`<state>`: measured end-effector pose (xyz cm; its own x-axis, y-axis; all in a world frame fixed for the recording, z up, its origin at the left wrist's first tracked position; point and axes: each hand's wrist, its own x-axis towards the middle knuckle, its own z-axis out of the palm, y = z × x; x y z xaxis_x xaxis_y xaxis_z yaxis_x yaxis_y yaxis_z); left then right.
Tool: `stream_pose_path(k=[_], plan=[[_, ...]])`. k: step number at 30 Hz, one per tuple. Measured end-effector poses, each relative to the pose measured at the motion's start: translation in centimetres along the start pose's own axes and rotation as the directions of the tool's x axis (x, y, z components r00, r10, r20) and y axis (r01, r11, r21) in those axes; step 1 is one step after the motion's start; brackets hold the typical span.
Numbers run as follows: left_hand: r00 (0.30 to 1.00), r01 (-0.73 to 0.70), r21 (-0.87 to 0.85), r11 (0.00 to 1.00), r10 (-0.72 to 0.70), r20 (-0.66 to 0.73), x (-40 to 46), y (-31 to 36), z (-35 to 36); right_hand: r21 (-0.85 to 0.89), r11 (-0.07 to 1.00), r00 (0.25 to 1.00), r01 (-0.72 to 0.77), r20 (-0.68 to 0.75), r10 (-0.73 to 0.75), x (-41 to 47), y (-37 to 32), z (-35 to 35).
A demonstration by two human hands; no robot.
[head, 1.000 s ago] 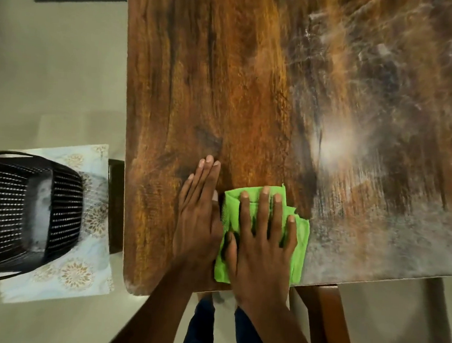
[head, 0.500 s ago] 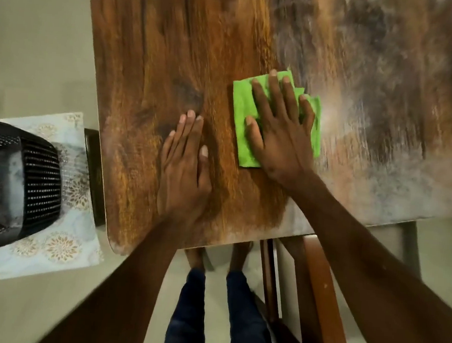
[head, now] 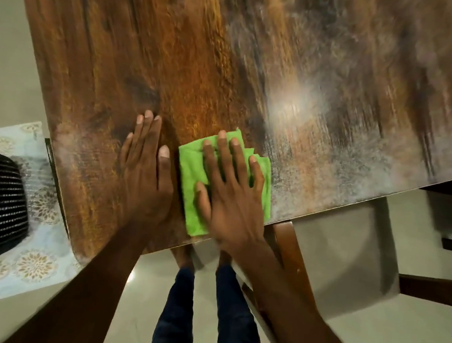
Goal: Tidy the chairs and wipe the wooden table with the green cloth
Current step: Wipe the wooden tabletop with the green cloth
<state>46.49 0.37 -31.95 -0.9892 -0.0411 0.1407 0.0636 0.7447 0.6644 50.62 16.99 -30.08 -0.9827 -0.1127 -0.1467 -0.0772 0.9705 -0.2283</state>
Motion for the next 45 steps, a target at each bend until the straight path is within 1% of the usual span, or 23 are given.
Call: stream_pose_path(k=[3, 4, 6, 10, 15, 17, 20, 25, 27, 29, 30, 32, 33, 35, 37, 38, 39, 41, 43, 45], plan=[[1.000, 0.005, -0.002, 1.000, -0.005, 0.002, 0.0, 0.1, 0.0, -0.031, 0.991, 0.986, -0.134, -0.100, 0.130, 2.5, 4.8, -1.2], [1.000, 0.004, 0.003, 1.000, -0.004, 0.005, 0.0, 0.0, -0.1, -0.022, 0.989, 0.983, -0.147, -0.115, 0.144, 3.2, 6.1, -1.6], [1.000, 0.002, 0.012, 1.000, -0.002, 0.010, 0.0, -0.1, -0.1, -0.018, 0.992, 0.986, -0.127, -0.116, 0.124, 3.7, 7.3, -2.0], [1.000, -0.004, 0.034, 0.999, 0.004, 0.006, 0.1, 0.0, 0.0, -0.072, 0.990, 0.988, -0.118, -0.112, 0.109, 4.1, 7.1, -2.1], [1.000, -0.011, 0.070, 0.997, 0.009, 0.025, 0.1, 0.1, 0.0, -0.050, 0.998, 0.996, -0.035, -0.085, 0.031, 11.5, 7.5, -3.2], [0.999, -0.015, 0.094, 0.995, 0.012, 0.034, 0.0, 0.1, 0.0, -0.055, 0.998, 0.996, -0.010, -0.086, 0.005, 12.2, 7.7, -3.3], [0.998, -0.019, 0.146, 0.989, 0.010, 0.057, 0.0, 0.2, 0.0, -0.062, 0.998, 0.996, 0.010, -0.091, -0.015, 9.0, 8.4, -2.9], [0.997, -0.016, 0.204, 0.979, 0.001, 0.074, 0.1, 0.2, 0.0, -0.068, 0.997, 0.999, -0.047, -0.030, 0.045, 1.0, 7.7, -2.0], [0.999, -0.008, 0.158, 0.987, 0.000, 0.051, 0.2, 0.2, 0.0, -0.066, 0.993, 0.996, -0.093, 0.000, 0.093, -0.4, 6.2, -1.7], [0.999, 0.018, 0.083, 0.996, -0.020, 0.025, 0.3, 0.3, -0.1, -0.060, 0.992, 0.993, -0.114, 0.035, 0.116, -1.4, 3.0, -1.1], [1.000, 0.028, 0.053, 0.998, -0.029, 0.011, 0.4, 0.3, -0.2, -0.050, 0.995, 0.994, -0.091, 0.057, 0.094, -2.1, 1.0, -0.6], [0.999, 0.034, 0.022, 0.999, -0.034, -0.013, 0.4, 0.2, -0.5, -0.016, 1.000, 0.995, 0.011, 0.103, -0.010, -3.8, -2.7, 0.4], [0.999, 0.031, 0.005, 1.000, -0.031, -0.021, 0.4, 0.3, -0.5, -0.006, 0.998, 0.992, 0.066, 0.112, -0.065, -4.3, -3.2, 0.7], [0.999, 0.013, -0.007, 1.000, -0.013, -0.030, 0.2, 0.3, -0.4, 0.003, 0.988, 0.982, 0.156, 0.104, -0.156, -3.7, -1.7, 0.3], [1.000, 0.001, 0.042, 0.999, -0.002, 0.002, 0.2, 0.4, -0.3, -0.023, 0.980, 0.977, 0.196, 0.092, -0.193, -2.4, 1.8, -0.5], [0.999, 0.004, 0.101, 0.995, -0.008, 0.044, 0.2, 0.6, -0.3, -0.043, 0.982, 0.980, 0.186, 0.084, -0.182, -1.7, 3.7, -1.0], [0.995, -0.003, 0.183, 0.983, -0.015, 0.099, 0.1, 1.0, -0.3, -0.059, 0.986, 0.986, 0.158, 0.070, -0.154, -1.2, 5.6, -1.5], [0.981, -0.065, 0.322, 0.945, 0.001, 0.195, 0.1, 2.5, 0.3, -0.082, 0.993, 0.996, 0.088, 0.019, -0.087, -0.9, 8.8, -2.3], [0.972, -0.134, 0.348, 0.928, 0.054, 0.230, -0.1, 4.9, 2.1, -0.082, 0.995, 0.999, 0.051, -0.009, -0.052, -1.2, 10.4, -2.6], [0.971, -0.157, 0.364, 0.918, 0.077, 0.226, -0.2, 6.9, 4.2, -0.088, 0.995, 0.999, 0.043, -0.026, -0.046, -1.5, 10.7, -2.4]])
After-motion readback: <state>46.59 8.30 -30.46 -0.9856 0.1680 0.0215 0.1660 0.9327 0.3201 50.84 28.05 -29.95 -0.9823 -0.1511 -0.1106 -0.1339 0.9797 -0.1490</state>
